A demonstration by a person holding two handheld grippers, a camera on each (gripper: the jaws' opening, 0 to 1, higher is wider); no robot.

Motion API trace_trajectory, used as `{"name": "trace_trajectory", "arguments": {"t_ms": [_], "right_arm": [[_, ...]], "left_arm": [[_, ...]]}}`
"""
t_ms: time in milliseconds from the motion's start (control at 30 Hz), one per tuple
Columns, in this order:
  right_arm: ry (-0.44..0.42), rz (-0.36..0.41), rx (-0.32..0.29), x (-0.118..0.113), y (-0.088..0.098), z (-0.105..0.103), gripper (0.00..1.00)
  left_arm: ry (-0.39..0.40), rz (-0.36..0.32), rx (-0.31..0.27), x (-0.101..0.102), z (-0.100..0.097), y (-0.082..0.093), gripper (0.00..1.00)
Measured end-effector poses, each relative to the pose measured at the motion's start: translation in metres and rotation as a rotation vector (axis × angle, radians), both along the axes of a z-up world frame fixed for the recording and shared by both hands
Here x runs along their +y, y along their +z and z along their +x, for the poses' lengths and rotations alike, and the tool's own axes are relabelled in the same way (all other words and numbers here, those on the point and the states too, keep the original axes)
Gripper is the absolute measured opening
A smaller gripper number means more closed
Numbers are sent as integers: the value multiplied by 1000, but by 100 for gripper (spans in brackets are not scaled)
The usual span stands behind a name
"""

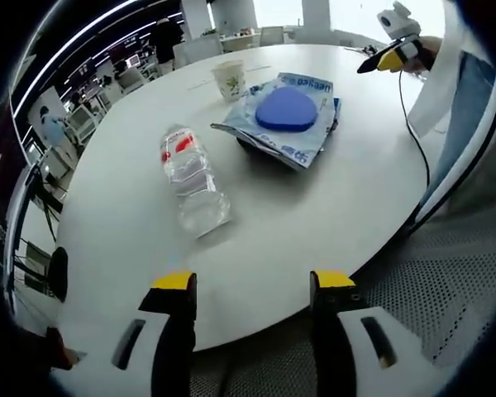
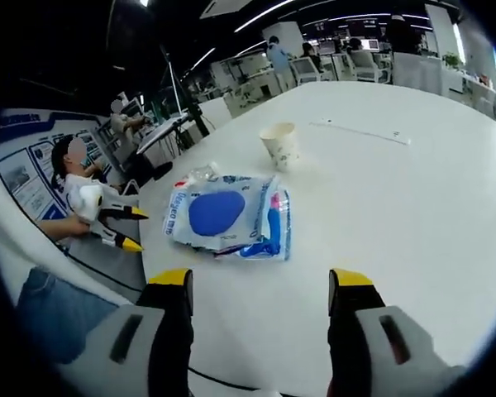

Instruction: Arrange the tabletop items into an orderly group along one side of the table until the central work area is clear of visible clutter.

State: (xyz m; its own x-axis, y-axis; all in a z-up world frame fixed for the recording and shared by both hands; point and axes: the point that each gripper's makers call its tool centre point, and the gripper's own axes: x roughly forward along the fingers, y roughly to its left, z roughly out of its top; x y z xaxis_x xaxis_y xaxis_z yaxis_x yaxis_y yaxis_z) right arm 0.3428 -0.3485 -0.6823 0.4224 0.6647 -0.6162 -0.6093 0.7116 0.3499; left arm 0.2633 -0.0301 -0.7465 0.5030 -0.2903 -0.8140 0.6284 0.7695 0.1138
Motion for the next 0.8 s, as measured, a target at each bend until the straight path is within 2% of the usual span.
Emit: {"name": "trace_trajectory", "arguments": {"t_ms": [200,433,600,800], "right_arm": [[-7,3,-10,-1,2,3,66],[-10,-4,13,-4,-7,-7,66],[-20,4,17,-5,-6,-8,65],[-41,19,21,-7,-7,-5,64]], "left_arm": [[-4,-5,1,0,0,0,55],[25,-39,-21,0,4,6,55],[48,-63,-33,2,7,10,55],[180,-188,-71,9,21,24,56]]}}
